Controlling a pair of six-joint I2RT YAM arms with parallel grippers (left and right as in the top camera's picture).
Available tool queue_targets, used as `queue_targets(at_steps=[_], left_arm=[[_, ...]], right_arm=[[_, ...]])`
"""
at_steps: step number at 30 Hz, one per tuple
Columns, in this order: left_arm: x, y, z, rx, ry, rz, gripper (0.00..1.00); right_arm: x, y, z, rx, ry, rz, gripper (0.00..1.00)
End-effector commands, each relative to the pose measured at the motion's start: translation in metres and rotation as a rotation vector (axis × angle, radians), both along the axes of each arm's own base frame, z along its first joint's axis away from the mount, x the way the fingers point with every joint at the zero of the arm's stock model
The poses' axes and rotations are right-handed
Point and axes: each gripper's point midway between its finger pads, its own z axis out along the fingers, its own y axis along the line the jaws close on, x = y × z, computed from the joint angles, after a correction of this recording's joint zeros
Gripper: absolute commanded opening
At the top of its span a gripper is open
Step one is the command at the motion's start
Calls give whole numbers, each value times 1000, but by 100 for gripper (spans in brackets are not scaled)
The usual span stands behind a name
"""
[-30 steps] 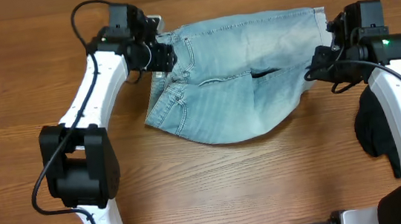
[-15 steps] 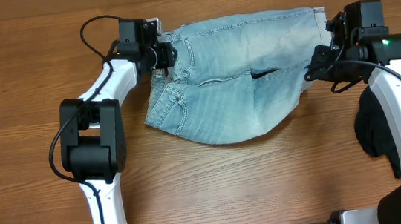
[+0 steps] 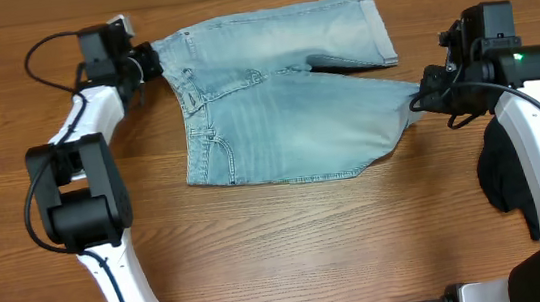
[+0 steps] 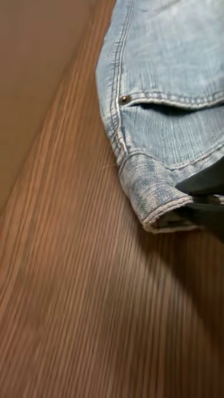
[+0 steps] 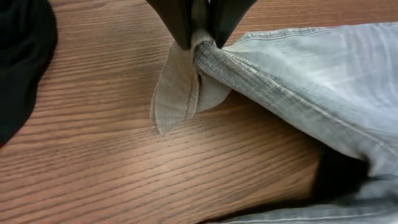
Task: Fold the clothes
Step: 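Smooth the shorts flat with both grippers, pulling the waistband and leg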
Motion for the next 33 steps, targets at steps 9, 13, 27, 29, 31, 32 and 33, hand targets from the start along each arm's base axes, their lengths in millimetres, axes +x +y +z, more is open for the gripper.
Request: queue_targets(at_steps=[9,13,27,29,31,32,33], left_arm=[[-19,38,88,-36,31,-158,60],[-85,-9,101,17,235,-294,51],[-251,-84,-69,144,878,-337,4],[-276,-64,-88,223,976,-213,4],[-293,-35,-97,282,1056,-37,4],[-296,-24,-97,254,1080,29,4],[-298,-8,-95,200,1100,102,4]], right_arm=[[19,-19,3,-88,-60,-40,100],[6,1,-52,51,152,-75,97],[-23,16,-110,133,433,-67,79],[-28,16,-109,131,449,-51,77],[-33,16,-109,126,467,-17,73],[-36,16,-109,126,477,-14,72],[-37,16,-108,127,484,-14,72]])
